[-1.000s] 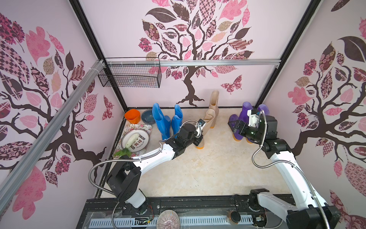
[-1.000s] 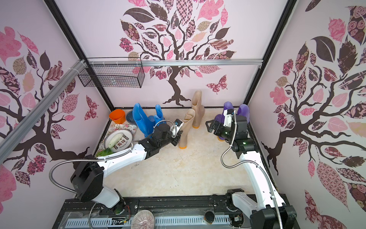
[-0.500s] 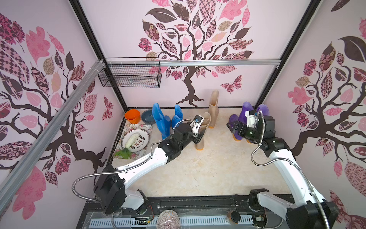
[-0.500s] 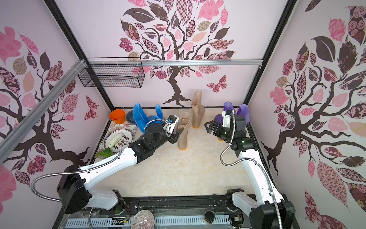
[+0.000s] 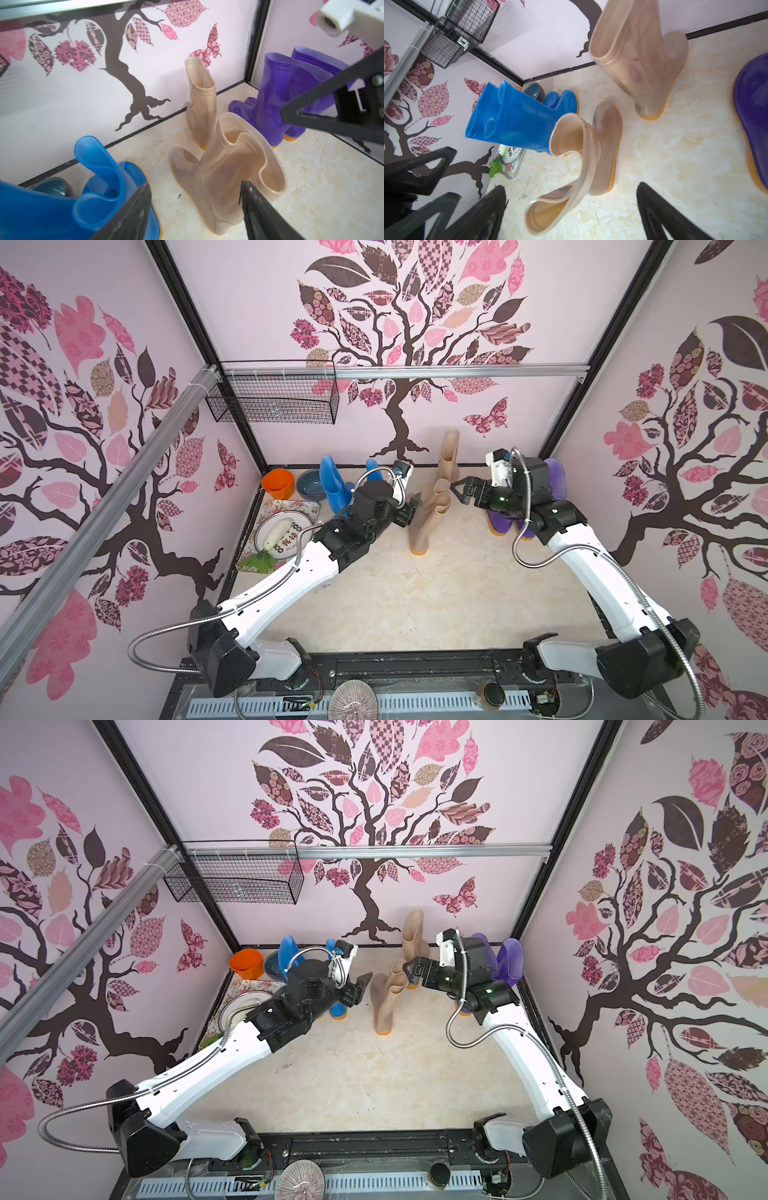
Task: Match and arrange rain boots in pairs
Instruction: Place the rain boot at the center of the board, then pick up the rain boot at the center of the board.
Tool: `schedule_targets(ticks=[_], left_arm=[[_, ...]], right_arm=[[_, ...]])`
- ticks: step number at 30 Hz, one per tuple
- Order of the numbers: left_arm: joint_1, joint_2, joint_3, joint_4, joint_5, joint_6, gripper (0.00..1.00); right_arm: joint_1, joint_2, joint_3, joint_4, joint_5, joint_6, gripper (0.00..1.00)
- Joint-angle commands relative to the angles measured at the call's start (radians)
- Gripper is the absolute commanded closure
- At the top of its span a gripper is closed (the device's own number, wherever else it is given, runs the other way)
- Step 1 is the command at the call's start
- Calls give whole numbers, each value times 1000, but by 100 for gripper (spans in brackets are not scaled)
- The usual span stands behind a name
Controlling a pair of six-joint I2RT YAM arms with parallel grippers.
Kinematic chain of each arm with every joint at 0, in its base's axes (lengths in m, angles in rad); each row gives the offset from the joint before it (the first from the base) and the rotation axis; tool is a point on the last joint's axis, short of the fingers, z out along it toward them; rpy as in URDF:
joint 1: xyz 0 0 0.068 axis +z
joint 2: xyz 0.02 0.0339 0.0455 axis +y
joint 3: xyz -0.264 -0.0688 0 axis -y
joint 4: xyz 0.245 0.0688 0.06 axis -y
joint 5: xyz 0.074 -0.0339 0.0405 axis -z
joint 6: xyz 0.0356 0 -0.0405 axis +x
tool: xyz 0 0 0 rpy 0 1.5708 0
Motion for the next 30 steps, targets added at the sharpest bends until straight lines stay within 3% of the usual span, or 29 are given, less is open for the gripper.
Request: schedule_targets(ticks=[1, 13, 23, 30], left_arm=[[19, -30, 64, -96, -25, -41, 30], [21, -38, 76, -169, -21, -21, 29], [32, -37, 105, -200, -52, 35, 29], [41, -26, 110, -195, -57, 67, 29]], right_arm=[[41, 73, 71, -81, 114, -25, 0], [68, 133, 99, -75, 104, -34, 0], [126, 281, 245, -187, 199, -66, 0], [164, 327, 312, -217, 200, -101, 15]])
